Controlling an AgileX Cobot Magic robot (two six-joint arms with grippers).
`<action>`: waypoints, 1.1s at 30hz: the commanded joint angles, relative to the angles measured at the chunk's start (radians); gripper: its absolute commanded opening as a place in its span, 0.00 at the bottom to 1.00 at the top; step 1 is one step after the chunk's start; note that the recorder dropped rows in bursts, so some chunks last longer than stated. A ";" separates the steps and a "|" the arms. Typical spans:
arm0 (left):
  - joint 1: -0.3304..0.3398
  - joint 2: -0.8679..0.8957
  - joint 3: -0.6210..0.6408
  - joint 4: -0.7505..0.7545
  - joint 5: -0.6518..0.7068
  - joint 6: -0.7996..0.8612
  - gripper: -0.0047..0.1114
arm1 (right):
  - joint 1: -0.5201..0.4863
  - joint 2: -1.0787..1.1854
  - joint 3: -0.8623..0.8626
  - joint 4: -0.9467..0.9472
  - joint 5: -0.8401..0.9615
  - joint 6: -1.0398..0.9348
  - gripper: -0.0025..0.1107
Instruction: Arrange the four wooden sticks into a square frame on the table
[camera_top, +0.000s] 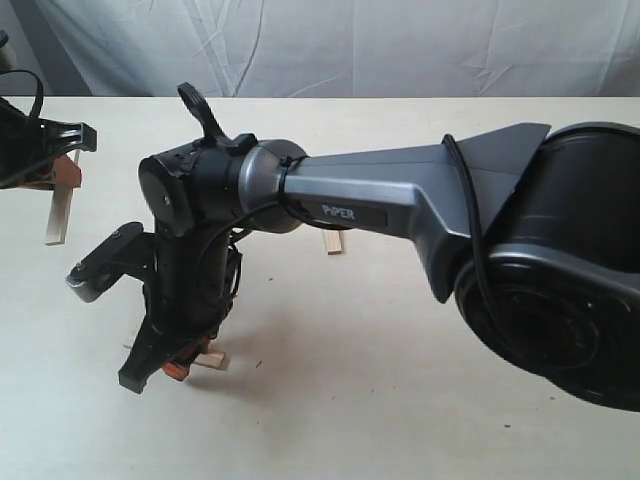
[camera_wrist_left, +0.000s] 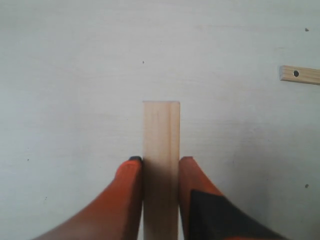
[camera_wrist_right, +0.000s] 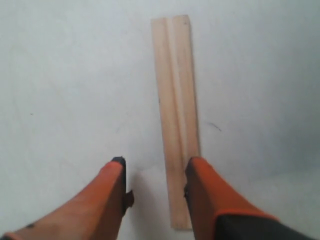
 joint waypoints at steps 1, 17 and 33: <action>-0.010 0.004 -0.006 -0.004 -0.007 -0.001 0.04 | -0.004 -0.041 0.004 -0.005 -0.021 0.001 0.37; -0.010 0.004 -0.006 -0.004 -0.007 -0.001 0.04 | -0.004 0.029 0.004 -0.014 -0.028 0.023 0.37; -0.010 0.004 -0.006 -0.004 -0.007 -0.001 0.04 | -0.004 0.009 0.004 -0.051 -0.041 0.024 0.37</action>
